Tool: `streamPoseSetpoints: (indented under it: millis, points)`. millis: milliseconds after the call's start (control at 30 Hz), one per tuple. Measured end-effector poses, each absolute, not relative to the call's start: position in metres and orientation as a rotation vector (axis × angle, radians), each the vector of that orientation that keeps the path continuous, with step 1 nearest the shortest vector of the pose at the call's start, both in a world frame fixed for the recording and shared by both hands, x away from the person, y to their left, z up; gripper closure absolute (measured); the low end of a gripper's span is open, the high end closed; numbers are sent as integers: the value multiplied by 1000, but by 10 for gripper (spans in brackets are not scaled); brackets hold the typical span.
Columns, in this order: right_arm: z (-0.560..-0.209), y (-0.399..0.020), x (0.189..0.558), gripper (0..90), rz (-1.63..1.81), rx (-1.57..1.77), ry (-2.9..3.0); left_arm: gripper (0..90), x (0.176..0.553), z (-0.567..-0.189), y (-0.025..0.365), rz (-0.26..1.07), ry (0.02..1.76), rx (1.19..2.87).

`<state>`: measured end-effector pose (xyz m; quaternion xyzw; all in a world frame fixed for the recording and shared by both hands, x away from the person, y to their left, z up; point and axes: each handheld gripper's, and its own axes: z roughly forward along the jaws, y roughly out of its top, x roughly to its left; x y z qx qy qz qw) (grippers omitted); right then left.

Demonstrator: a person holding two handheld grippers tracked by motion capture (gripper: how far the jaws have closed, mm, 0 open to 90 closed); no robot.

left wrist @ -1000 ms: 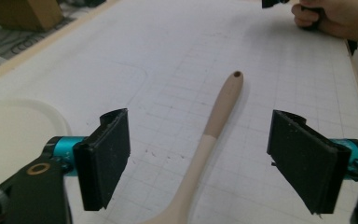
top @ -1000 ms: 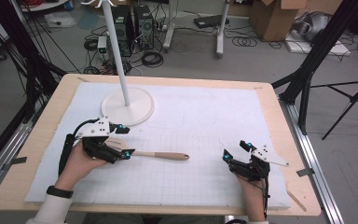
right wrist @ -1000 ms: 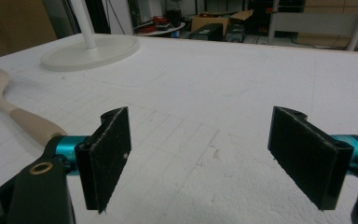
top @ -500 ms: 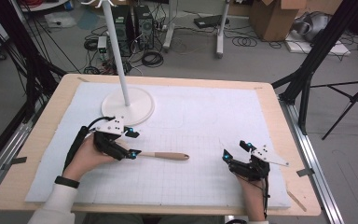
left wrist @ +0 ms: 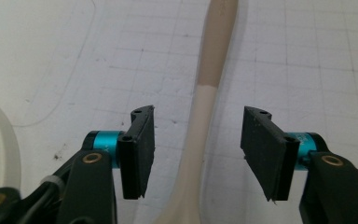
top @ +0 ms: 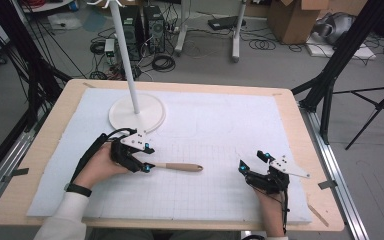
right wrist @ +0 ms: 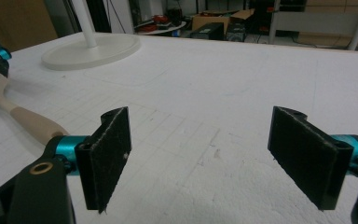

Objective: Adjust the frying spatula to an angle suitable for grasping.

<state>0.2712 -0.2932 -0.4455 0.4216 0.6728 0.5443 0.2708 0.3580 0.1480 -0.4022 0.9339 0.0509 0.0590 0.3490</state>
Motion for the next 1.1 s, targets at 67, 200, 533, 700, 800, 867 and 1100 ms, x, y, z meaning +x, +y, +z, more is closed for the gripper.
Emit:
streamPoseSetpoints:
  millis: [67, 200, 533, 700, 800, 867, 1100]
  points:
    - [-446, -293, 271, 201, 1464, 1133, 1813, 479, 359, -403, 144, 146, 127, 2454]
    - [-445, -293, 271, 201, 1465, 1137, 1815, 532, 359, -405, 138, 126, 112, 2500]
    - [-445, -293, 271, 201, 1464, 1138, 1820, 634, 368, -416, 133, 103, 127, 2591]
    - [-446, -293, 272, 201, 1466, 1141, 1823, 666, 369, -417, 132, 79, 120, 2577]
    - [-445, -293, 272, 202, 1461, 1141, 1827, 704, 370, -418, 133, 63, 122, 2572]
    - [-446, -293, 272, 202, 1457, 1137, 1828, 718, 370, -418, 132, 62, 118, 2578]
    - [-446, -293, 272, 202, 1458, 1140, 1829, 748, 370, -417, 130, 58, 118, 2587]
